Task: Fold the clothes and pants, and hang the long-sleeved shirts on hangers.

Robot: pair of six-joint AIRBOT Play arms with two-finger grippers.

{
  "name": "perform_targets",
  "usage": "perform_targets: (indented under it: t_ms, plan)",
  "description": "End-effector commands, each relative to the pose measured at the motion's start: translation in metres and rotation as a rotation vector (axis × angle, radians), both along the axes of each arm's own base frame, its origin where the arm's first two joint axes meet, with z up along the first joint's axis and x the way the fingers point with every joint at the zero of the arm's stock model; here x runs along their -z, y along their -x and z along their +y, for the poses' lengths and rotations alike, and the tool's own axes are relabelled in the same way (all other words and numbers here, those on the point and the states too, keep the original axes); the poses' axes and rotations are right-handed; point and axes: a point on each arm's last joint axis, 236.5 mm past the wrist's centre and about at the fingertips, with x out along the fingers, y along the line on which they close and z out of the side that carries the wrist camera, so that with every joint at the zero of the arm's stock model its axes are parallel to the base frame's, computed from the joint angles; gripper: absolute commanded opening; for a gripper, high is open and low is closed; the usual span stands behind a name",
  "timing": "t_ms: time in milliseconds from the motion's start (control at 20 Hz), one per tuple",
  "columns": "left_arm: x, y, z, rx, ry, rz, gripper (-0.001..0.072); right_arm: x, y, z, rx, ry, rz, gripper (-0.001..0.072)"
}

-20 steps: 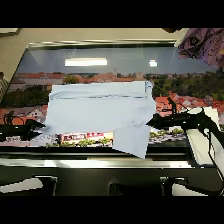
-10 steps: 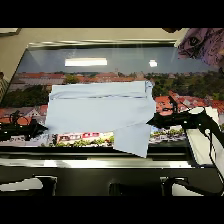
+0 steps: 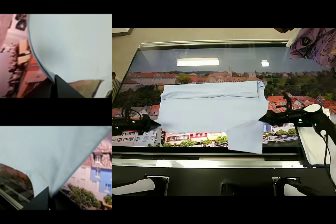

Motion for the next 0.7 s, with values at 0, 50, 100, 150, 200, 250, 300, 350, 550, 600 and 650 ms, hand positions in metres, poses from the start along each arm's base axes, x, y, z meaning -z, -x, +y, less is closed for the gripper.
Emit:
perform_targets:
  t_ms: [0,50,100,150,200,250,300,350,550,600,650]
  plan:
    - [-0.092,-0.055,-0.007,-0.023,-0.076,-0.206,0.0012,-0.079,-0.032,-0.001,0.026,0.069,-0.212,0.0026]
    - [-0.135,-0.074,-0.005,-0.033,-0.114,-0.296,0.0012,-0.114,-0.045,-0.002,0.018,0.111,-0.3,0.0026]
    - [-0.189,-0.091,-0.003,-0.04,-0.163,-0.411,0.0012,-0.149,-0.055,-0.001,0.014,0.152,-0.383,0.0027]
    - [-0.248,-0.102,0.0,-0.049,-0.226,-0.532,0.0012,-0.192,-0.065,-0.003,0.022,0.202,-0.481,0.0027]
    - [-0.303,-0.104,0.003,-0.057,-0.296,-0.643,0.0012,-0.235,-0.069,-0.005,0.036,0.239,-0.573,0.0027]
    - [-0.362,-0.099,0.008,-0.079,-0.38,-0.754,0.0012,-0.28,-0.068,-0.006,0.054,0.264,-0.671,0.0027]
    - [-0.413,-0.086,0.011,-0.11,-0.461,-0.849,0.0013,-0.328,-0.06,-0.009,0.079,0.284,-0.774,0.0027]
    - [-0.458,-0.067,0.015,-0.146,-0.545,-0.93,0.0013,-0.373,-0.045,-0.011,0.105,0.299,-0.866,0.0027]
    - [-0.564,0.042,0.005,-0.289,-0.79,-1.155,0.0013,-0.494,0.052,-0.03,0.252,0.37,-1.118,0.0026]
    - [-0.57,0.067,0.003,-0.331,-0.822,-1.163,0.0013,-0.511,0.079,-0.03,0.282,0.365,-1.166,0.0026]
    - [-0.572,0.092,0.002,-0.372,-0.853,-1.167,0.0013,-0.524,0.106,-0.032,0.315,0.354,-1.202,0.0026]
